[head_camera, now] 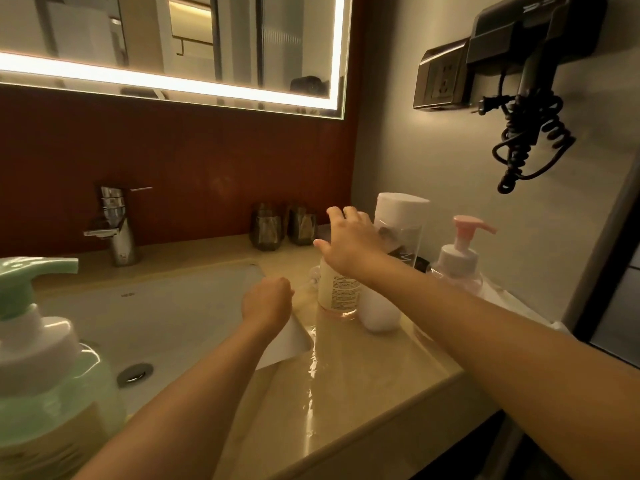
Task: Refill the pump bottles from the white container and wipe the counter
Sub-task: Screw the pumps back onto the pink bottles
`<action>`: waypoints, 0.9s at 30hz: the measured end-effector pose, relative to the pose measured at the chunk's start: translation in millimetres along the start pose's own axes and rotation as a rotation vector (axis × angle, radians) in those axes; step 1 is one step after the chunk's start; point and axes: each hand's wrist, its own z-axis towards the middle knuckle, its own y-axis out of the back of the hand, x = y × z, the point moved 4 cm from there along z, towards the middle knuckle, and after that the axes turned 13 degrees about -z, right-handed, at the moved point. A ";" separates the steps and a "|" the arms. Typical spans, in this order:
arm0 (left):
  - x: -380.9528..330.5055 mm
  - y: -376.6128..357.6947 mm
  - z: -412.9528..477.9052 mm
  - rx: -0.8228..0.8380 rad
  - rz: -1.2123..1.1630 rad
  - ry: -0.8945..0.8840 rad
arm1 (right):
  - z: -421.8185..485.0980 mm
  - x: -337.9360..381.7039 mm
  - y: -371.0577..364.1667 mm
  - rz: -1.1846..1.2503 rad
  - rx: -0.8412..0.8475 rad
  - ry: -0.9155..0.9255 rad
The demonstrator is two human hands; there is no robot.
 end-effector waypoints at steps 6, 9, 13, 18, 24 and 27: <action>15.5 9.2 -4.1 -0.054 -0.282 0.203 | 5.2 5.3 -8.6 -0.169 0.161 -0.025; 21.0 14.7 -14.2 -0.092 -0.485 0.289 | 3.8 7.1 -12.2 -0.142 0.149 -0.012; 25.0 21.2 -26.4 -0.197 -0.762 0.376 | 1.2 2.1 -12.9 -0.069 0.140 -0.028; 23.7 32.7 -37.7 -0.327 -1.017 0.405 | 1.1 -3.1 -9.9 -0.042 0.199 0.003; 12.9 47.6 -50.5 -0.366 -1.202 0.380 | -9.4 6.3 6.6 0.020 0.211 0.088; 8.5 56.5 -56.0 -0.377 -1.242 0.345 | -20.1 16.3 14.3 0.063 0.188 0.121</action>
